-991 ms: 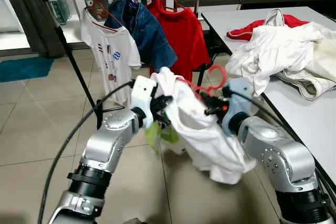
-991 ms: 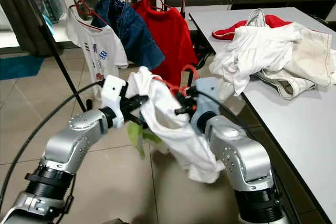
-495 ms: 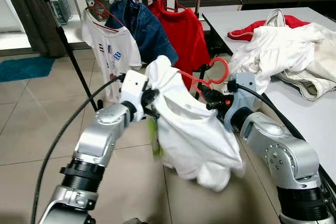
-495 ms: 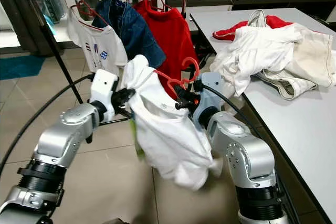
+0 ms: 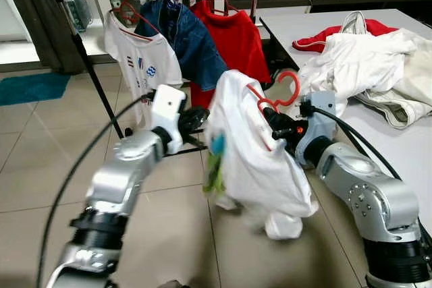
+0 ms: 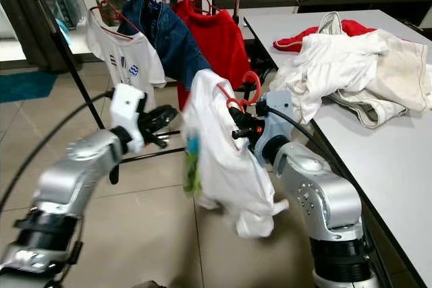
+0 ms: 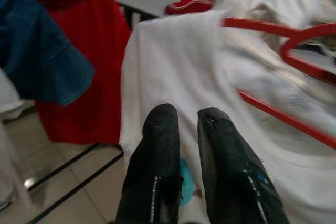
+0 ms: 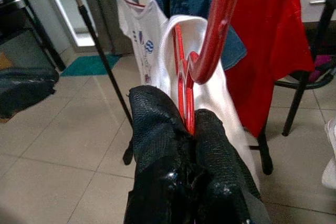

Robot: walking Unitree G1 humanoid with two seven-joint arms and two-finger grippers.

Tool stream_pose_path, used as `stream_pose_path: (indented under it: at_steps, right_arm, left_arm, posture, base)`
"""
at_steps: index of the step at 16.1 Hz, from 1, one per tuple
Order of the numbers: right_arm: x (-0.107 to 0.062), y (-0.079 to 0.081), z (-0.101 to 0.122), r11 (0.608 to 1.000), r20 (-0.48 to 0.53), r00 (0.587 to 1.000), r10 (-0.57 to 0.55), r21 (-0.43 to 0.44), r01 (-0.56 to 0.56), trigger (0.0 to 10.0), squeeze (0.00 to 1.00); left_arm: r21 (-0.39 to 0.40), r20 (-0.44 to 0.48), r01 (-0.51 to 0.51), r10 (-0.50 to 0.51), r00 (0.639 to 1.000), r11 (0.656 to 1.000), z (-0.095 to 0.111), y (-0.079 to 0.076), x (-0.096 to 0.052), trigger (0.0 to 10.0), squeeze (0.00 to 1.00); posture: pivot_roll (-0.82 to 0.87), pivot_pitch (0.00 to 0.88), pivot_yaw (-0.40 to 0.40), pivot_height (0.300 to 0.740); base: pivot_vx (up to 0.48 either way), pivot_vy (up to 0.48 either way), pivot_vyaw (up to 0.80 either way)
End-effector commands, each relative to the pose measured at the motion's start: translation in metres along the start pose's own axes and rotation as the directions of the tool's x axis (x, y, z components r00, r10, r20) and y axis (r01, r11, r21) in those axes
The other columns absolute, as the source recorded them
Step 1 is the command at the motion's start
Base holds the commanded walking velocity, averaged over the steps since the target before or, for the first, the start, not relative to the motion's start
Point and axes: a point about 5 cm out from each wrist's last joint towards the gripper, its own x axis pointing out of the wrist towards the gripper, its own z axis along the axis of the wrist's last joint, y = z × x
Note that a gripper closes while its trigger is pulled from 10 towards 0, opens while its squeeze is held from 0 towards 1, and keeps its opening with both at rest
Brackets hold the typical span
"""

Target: Hang hanger

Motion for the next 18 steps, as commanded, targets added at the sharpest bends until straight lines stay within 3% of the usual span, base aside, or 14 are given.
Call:
stream_pose_path:
  at_steps: [1,3,4,6,7,10,13,14,15,18]
  right_arm:
    - [-0.001,0.001,0.005,0.999,0.021,0.999,0.033,-0.007,-0.033,10.0,0.0]
    - [-0.003,0.003,0.005,0.996,0.009,0.997,0.078,-0.038,-0.077,10.0,0.0]
    - [-0.005,0.001,0.003,0.992,-0.018,0.995,0.098,-0.081,-0.099,10.0,0.0]
    - [-0.009,-0.003,0.003,0.981,-0.038,0.992,0.124,-0.143,-0.128,10.0,0.0]
    - [-0.009,-0.003,0.004,0.978,-0.041,0.991,0.13,-0.157,-0.135,10.0,0.0]
    - [-0.01,-0.005,0.011,0.977,-0.028,0.993,0.111,-0.179,-0.114,10.0,0.0]
    - [-0.006,-0.005,0.012,0.991,0.035,0.999,0.036,-0.129,-0.031,10.0,0.0]
    - [-0.007,-0.008,0.007,0.995,0.047,0.999,-0.014,-0.095,0.018,10.0,0.0]
    - [-0.012,-0.008,-0.008,0.997,0.055,0.997,-0.047,-0.061,0.05,10.0,0.0]
    - [-0.021,-0.011,-0.03,0.989,0.05,0.988,-0.149,-0.011,0.15,10.0,0.0]
  left_arm:
    - [0.029,0.038,0.041,-0.042,0.998,0.999,0.008,0.0,-0.006,10.0,1.0]
    - [0.043,0.072,0.014,-0.017,0.997,0.999,0.016,0.011,-0.012,10.0,1.0]
    - [0.048,0.107,-0.08,0.074,0.992,0.996,0.025,0.031,-0.021,10.0,1.0]
    - [0.111,0.066,-0.223,0.217,0.974,0.968,0.024,0.063,-0.036,10.0,1.0]
    - [0.13,0.054,-0.228,0.222,0.973,0.965,0.022,0.065,-0.038,10.0,1.0]
    - [0.197,-0.005,-0.098,0.101,0.995,0.975,0.012,0.047,-0.034,10.0,1.0]
    - [0.165,-0.002,-0.08,0.082,0.997,0.983,-0.001,0.028,-0.025,10.0,1.0]
    - [0.159,-0.03,-0.109,0.115,0.993,0.981,-0.006,0.024,-0.024,10.0,0.64]
    - [0.169,0.001,-0.103,0.104,0.995,0.98,-0.007,0.013,-0.028,10.0,0.0]
    - [0.118,0.03,-0.178,0.176,0.984,0.977,-0.006,0.006,-0.032,10.0,0.0]
  posture:
    - [-0.19,0.0,0.022,0.719]
    - [-0.19,0.0,0.019,0.719]
    - [-0.19,0.0,0.017,0.719]
    - [-0.19,0.0,0.019,0.719]
    - [-0.19,0.0,0.019,0.719]
    - [-0.2,0.0,0.026,0.719]
    - [-0.2,0.0,0.03,0.719]
    - [-0.19,0.0,0.03,0.719]
    - [-0.19,0.0,0.031,0.719]
    - [-0.17,0.0,0.038,0.719]
  base:
    - [0.0,0.0,0.0]
    - [0.0,0.0,0.0]
    - [0.0,0.0,0.0]
    - [0.0,0.0,0.0]
    - [0.0,0.0,0.0]
    - [0.0,0.0,0.0]
    - [0.0,0.0,0.0]
    - [0.0,0.0,0.0]
    - [0.0,0.0,0.0]
    - [0.0,0.0,0.0]
